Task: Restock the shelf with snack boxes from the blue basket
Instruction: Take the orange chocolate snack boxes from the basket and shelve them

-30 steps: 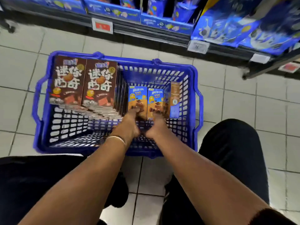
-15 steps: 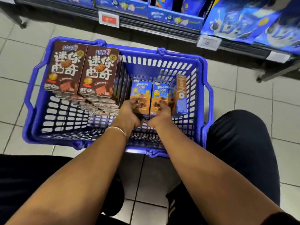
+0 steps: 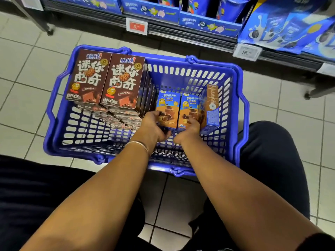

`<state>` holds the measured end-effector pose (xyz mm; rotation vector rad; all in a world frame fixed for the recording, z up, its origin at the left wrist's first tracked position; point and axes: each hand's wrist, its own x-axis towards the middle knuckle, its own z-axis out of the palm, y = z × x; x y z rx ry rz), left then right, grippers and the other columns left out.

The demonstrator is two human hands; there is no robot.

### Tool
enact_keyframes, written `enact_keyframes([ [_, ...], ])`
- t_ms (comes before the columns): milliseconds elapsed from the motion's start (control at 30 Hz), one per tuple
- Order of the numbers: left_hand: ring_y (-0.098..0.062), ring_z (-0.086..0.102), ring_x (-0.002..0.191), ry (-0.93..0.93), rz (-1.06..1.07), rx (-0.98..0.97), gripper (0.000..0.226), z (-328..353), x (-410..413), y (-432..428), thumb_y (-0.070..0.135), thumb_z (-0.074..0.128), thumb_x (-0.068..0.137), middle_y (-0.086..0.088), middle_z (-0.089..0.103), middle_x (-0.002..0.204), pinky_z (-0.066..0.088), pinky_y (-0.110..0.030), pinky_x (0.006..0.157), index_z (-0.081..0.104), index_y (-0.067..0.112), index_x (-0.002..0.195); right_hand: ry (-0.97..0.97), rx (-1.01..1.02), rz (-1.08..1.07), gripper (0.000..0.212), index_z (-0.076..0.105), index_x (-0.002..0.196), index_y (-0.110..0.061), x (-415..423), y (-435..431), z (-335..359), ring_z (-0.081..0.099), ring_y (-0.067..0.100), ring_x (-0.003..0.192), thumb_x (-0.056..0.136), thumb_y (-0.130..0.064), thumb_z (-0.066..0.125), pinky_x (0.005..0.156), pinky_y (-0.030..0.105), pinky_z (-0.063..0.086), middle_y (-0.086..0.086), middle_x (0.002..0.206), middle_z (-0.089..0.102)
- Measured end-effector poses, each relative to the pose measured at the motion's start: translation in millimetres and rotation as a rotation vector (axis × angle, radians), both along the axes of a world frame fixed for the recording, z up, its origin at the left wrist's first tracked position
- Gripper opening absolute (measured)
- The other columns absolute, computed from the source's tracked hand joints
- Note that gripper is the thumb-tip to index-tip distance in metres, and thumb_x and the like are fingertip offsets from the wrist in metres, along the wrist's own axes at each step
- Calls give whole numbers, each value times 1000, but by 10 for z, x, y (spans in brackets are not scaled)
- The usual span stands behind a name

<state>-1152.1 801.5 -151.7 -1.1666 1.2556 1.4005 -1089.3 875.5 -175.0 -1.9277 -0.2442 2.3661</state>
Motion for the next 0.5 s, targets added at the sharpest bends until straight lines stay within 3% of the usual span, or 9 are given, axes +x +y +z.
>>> enact_keyframes([
  [133,-30,66,107,1,4,11,24,14,24,10,35,61,99,-11,71,111,46,-42,108,67,15,110,66,-4,-37,42,70,125,-18,-9,-14,76,66,30,112,94,-45,60,92,41,50,8,122,72],
  [233,-27,66,114,-13,-116,17,25,45,50,27,40,60,97,-7,74,121,40,-43,116,67,19,107,67,-57,-67,36,70,108,-18,21,-65,166,68,28,91,91,-49,63,73,35,48,7,105,74],
  [300,-26,66,126,-13,-211,50,34,74,46,30,48,59,97,-6,72,135,40,-44,117,69,20,112,83,-86,-94,43,71,114,-16,41,-124,249,69,31,104,90,-51,64,88,42,52,11,115,74],
  [367,-32,66,128,-9,-322,80,55,130,32,12,61,59,94,-10,72,134,42,-47,114,74,18,125,99,-113,-130,51,70,122,-13,72,-176,362,67,35,114,88,-51,65,97,47,51,14,120,72],
  [433,-36,66,126,17,-454,102,74,194,-14,-18,78,60,85,-12,73,131,38,-56,114,74,20,130,81,-89,-158,53,69,126,-15,111,-221,493,69,31,108,87,-50,67,75,35,54,11,118,74],
  [500,-34,74,112,102,-526,207,80,260,-78,-28,85,66,77,-12,78,120,53,-53,102,79,19,118,61,-17,-147,52,67,130,-16,152,-301,604,70,24,95,86,-46,69,61,27,46,5,117,74],
])
